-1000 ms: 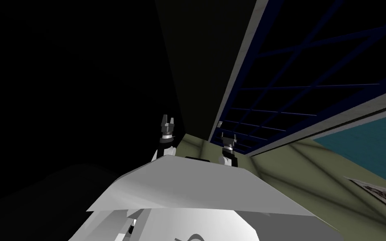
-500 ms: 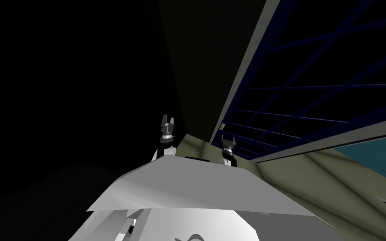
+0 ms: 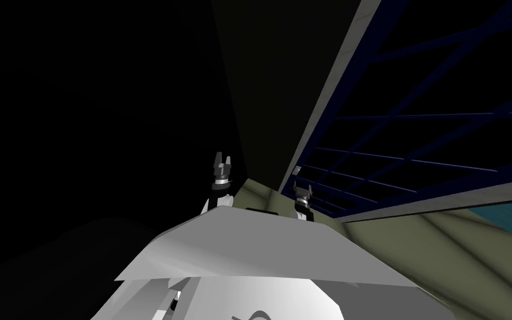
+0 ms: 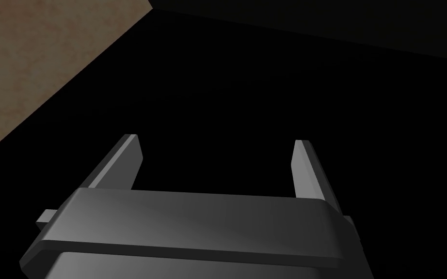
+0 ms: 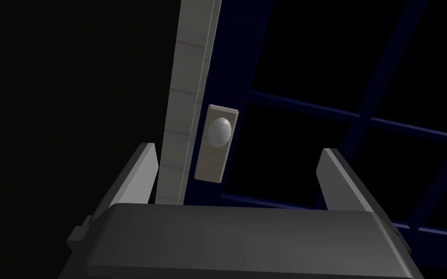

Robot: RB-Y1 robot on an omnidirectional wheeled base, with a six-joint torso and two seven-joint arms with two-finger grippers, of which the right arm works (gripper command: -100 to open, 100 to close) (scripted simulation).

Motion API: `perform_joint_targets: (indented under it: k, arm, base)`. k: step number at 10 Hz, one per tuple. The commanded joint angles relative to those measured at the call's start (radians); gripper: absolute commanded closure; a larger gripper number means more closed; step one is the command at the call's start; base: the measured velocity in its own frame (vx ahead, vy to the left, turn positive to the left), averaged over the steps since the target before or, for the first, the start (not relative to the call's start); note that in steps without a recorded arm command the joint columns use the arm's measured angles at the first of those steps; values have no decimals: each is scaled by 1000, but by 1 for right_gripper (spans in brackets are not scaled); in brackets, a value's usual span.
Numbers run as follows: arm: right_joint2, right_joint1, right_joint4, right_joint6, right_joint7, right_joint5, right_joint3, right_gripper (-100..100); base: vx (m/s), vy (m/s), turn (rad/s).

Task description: Pull the door open

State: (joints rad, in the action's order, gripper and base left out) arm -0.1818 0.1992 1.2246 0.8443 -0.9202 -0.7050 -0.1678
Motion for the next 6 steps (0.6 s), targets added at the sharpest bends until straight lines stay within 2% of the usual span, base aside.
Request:
perform_joint_targets:
  k: [1, 6]
  arm:
    - [-2, -11, -37, 10, -25, -14, -4, -100]
    - [-13, -36, -149, 32, -113, -70, -18, -100]
  base:
    - [46, -23, 61]
    - [77, -40, 86]
